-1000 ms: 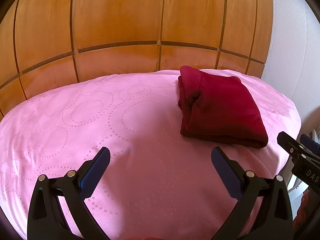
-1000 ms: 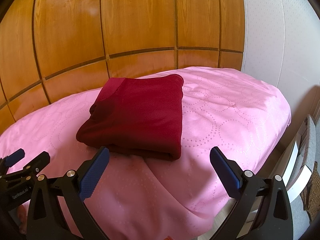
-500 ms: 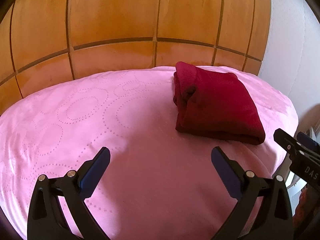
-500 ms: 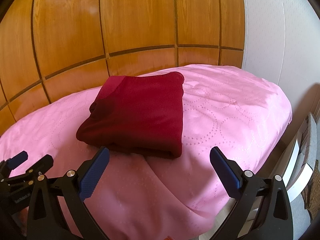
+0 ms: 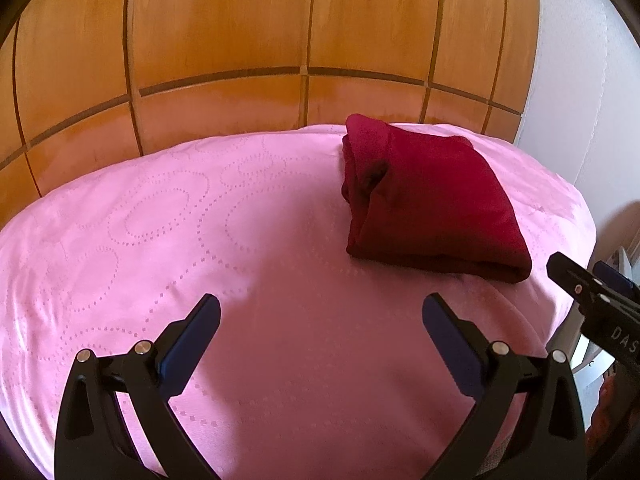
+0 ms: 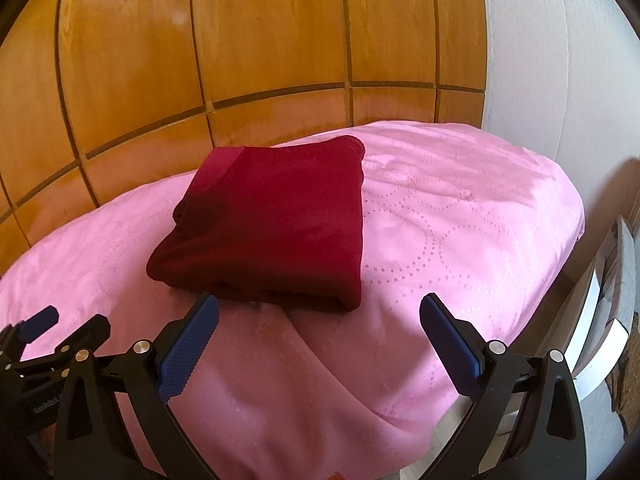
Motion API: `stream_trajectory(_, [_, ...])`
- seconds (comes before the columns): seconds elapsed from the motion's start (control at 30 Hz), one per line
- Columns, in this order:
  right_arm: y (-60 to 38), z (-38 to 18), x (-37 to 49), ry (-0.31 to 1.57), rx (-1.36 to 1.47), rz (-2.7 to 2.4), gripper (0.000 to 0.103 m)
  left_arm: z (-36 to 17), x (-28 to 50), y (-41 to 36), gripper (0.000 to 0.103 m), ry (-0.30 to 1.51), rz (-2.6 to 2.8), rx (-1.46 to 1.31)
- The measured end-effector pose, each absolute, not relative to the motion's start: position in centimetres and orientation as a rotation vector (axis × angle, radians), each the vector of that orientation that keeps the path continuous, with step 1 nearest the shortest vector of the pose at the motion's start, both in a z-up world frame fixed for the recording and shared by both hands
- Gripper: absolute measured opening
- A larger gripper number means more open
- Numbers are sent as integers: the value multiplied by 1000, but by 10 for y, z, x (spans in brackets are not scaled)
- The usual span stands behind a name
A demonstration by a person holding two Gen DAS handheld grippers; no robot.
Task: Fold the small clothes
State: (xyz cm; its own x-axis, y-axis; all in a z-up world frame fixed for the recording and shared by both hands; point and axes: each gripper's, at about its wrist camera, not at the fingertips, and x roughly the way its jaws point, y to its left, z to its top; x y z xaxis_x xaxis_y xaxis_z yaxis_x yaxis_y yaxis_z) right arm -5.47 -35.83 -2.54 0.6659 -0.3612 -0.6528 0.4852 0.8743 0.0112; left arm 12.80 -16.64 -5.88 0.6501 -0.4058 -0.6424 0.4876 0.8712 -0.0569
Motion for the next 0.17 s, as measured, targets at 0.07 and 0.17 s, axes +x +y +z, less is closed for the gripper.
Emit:
stream_trajectory(0.07, [-362,-26,-55,693,206,-484,99,-61,131,-166,101,712,-506,122])
stream_trajectory(0.17, [-368,-28,-49,703,212,-492,99,-65,139,-164,101,743,-496,121])
